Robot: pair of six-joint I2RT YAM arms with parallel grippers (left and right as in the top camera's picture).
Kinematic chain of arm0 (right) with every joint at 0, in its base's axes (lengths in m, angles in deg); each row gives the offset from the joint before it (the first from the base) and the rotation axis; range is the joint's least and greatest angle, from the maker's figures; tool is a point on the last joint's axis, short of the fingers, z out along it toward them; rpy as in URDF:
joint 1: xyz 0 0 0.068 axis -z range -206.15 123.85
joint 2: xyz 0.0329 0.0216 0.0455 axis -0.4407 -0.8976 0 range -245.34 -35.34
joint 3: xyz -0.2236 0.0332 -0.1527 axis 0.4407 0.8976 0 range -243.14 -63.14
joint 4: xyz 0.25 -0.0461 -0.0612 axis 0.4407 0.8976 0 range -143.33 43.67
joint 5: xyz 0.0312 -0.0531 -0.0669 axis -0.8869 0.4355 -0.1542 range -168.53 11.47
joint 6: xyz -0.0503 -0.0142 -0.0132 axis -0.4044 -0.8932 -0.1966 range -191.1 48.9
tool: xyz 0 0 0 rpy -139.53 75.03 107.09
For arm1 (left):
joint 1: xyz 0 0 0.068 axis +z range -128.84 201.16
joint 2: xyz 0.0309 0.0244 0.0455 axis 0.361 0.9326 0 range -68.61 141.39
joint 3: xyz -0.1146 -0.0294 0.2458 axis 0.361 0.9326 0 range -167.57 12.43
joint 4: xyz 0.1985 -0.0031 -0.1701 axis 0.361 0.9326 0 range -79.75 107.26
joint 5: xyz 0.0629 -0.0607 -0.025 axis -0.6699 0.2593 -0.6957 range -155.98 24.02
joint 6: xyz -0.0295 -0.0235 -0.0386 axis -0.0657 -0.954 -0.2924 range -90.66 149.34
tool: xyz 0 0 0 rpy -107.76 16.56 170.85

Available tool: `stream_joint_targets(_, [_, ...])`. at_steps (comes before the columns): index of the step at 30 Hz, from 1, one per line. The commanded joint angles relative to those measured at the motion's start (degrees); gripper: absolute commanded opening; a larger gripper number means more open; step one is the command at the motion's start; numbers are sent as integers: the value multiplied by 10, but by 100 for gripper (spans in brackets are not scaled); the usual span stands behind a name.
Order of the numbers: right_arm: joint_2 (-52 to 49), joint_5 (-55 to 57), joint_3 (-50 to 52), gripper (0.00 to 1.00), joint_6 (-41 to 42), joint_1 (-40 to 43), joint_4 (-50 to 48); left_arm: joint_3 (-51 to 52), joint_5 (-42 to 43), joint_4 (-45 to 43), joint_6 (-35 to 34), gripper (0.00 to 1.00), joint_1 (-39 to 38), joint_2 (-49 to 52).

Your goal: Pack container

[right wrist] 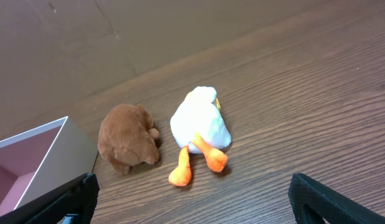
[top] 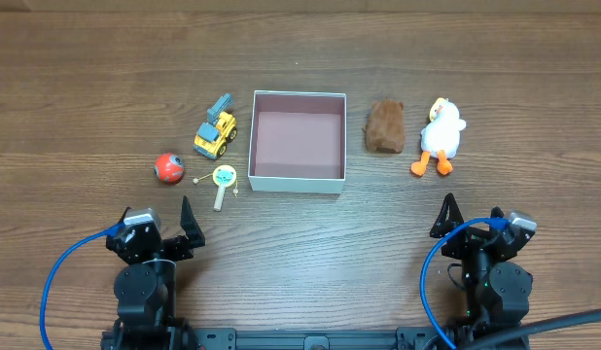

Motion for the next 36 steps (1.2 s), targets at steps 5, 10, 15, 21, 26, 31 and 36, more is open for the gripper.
stream_joint_targets(5, [7,2,2,100,-2,3,-1,5,7,-1,5,100,6,-6])
stream_joint_targets(10, [7,2,2,100,-2,3,-1,5,7,-1,5,100,6,-6])
stream_joint_targets(15, [7,2,2,100,0,3,-4,5,-76,-3,50,100,6,-6])
stream_joint_targets(21, [7,-48,2,100,3,3,-1,5,-84,-3,68,100,6,-6])
stream_joint_targets(26, [7,-104,0,100,3,3,-2,5,-39,-54,67,100,6,-6])
stream_joint_targets(31, [-21,-104,-44,100,3,3,2,0,59,-126,66,100,6,-5])
stream_joint_targets(36, [-159,-104,-142,100,14,3,41,-47,71,-100,56,100,6,42])
